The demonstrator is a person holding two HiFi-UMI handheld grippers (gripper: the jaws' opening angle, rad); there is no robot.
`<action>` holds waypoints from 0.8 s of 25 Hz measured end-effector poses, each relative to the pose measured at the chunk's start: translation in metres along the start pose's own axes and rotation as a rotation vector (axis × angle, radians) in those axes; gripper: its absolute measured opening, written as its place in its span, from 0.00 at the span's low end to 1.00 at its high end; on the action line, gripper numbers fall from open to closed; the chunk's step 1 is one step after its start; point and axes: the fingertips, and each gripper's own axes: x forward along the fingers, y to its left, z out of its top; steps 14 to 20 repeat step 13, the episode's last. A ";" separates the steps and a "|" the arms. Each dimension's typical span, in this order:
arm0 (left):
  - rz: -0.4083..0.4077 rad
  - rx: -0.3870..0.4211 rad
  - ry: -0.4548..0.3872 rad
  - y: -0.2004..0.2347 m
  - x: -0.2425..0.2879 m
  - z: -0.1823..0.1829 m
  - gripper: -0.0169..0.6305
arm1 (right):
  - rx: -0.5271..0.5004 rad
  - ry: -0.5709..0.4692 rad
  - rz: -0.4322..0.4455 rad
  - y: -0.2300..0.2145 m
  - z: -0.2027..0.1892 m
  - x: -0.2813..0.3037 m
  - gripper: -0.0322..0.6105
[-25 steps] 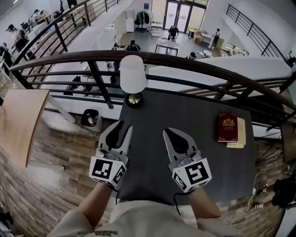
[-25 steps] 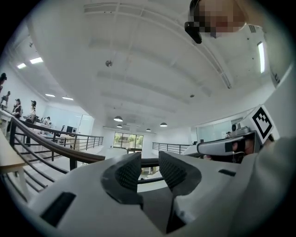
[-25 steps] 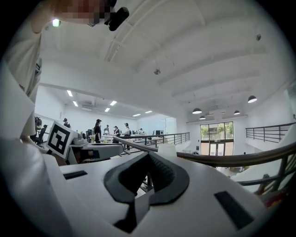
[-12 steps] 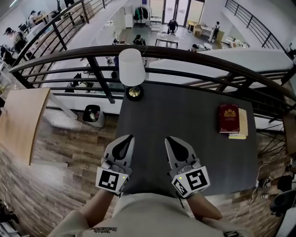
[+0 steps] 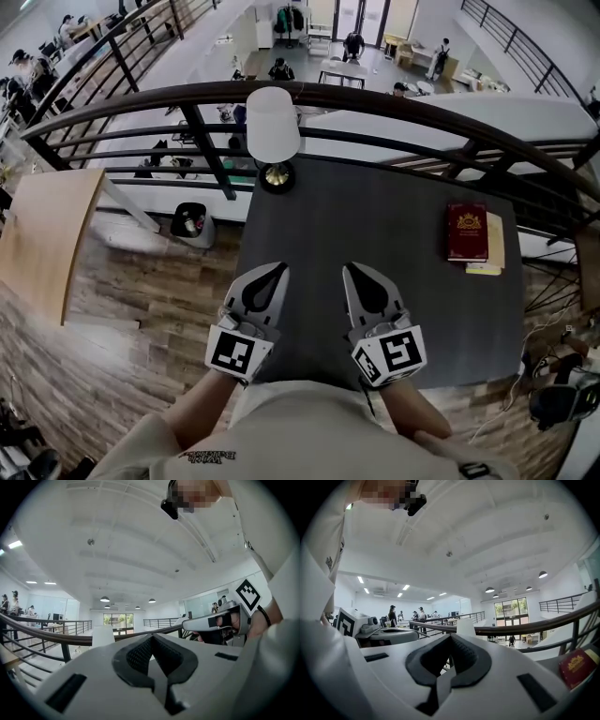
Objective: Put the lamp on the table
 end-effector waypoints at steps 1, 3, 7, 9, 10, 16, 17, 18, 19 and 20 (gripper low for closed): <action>-0.002 0.001 0.001 0.000 0.000 0.000 0.03 | -0.001 0.004 0.001 0.001 -0.001 -0.001 0.05; -0.004 0.003 0.006 -0.001 -0.001 -0.001 0.03 | -0.011 0.003 -0.004 0.003 -0.002 -0.003 0.05; -0.001 -0.002 0.009 -0.002 -0.002 -0.002 0.03 | -0.021 -0.012 -0.037 0.000 -0.001 -0.008 0.05; 0.000 -0.002 0.005 -0.003 -0.003 0.000 0.03 | -0.018 -0.014 -0.043 -0.001 0.000 -0.008 0.05; 0.000 -0.002 0.004 -0.002 -0.003 0.001 0.03 | -0.019 -0.016 -0.042 0.000 0.002 -0.009 0.05; 0.002 0.000 0.004 -0.001 -0.003 0.004 0.03 | -0.031 -0.021 -0.039 0.003 0.006 -0.008 0.05; 0.002 0.000 0.004 -0.001 -0.003 0.004 0.03 | -0.031 -0.021 -0.039 0.003 0.006 -0.008 0.05; 0.002 0.000 0.004 -0.001 -0.003 0.004 0.03 | -0.031 -0.021 -0.039 0.003 0.006 -0.008 0.05; 0.002 0.000 0.004 -0.001 -0.003 0.004 0.03 | -0.031 -0.021 -0.039 0.003 0.006 -0.008 0.05; 0.002 0.000 0.004 -0.001 -0.003 0.004 0.03 | -0.031 -0.021 -0.039 0.003 0.006 -0.008 0.05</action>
